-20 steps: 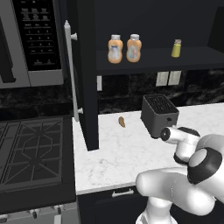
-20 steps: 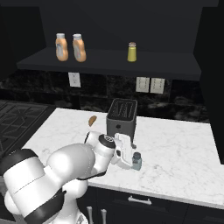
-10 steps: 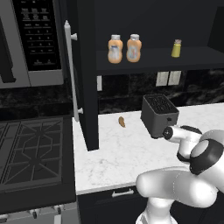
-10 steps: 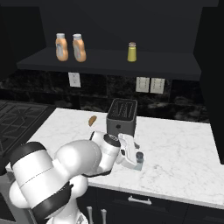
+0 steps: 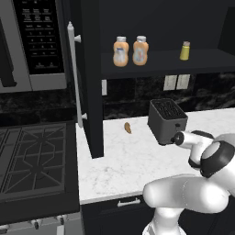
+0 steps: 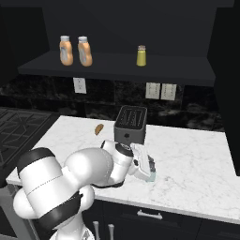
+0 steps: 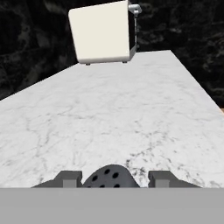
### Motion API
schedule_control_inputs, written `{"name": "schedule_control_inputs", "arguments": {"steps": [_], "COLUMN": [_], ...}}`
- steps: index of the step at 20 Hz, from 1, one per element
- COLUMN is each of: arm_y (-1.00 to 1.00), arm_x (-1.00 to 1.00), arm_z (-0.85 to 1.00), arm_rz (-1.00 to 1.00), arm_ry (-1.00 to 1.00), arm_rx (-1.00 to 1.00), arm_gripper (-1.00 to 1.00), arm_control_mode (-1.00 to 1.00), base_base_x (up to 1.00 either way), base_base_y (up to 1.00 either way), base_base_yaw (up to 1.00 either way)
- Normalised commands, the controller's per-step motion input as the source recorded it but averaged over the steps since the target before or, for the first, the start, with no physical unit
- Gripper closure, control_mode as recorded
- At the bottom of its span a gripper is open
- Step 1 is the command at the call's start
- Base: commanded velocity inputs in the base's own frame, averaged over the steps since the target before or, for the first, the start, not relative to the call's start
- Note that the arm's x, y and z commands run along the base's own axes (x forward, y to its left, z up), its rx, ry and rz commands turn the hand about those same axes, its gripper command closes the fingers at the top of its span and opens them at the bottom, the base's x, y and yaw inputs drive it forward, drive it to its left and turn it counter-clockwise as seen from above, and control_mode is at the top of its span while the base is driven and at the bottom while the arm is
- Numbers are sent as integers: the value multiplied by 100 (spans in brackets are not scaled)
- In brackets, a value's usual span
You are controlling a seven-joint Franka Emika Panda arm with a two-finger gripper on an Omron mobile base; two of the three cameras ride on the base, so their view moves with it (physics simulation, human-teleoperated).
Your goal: Put the shaker and condiment bottle from the counter next to their counterparts in the cabinet.
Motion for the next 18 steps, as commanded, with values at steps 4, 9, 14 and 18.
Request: {"name": "schedule_control_inputs", "arguments": {"steps": [4, 9, 14, 18], "arm_y": [1, 1, 1, 0], "arm_x": [-6, -20, -16, -17], "arm_z": [-1, 39, 76, 80], "arm_rz": [0, 0, 0, 4], "arm_ry": [0, -10, -22, -18], "arm_rx": [0, -2, -9, -6], "arm_gripper": [100, 100, 100, 100], "arm_control_mode": [-100, -100, -100, -100], "base_base_x": [0, 0, 0, 0], "base_base_y": [0, 0, 0, 0], "base_base_yaw": [0, 0, 0, 0]}}
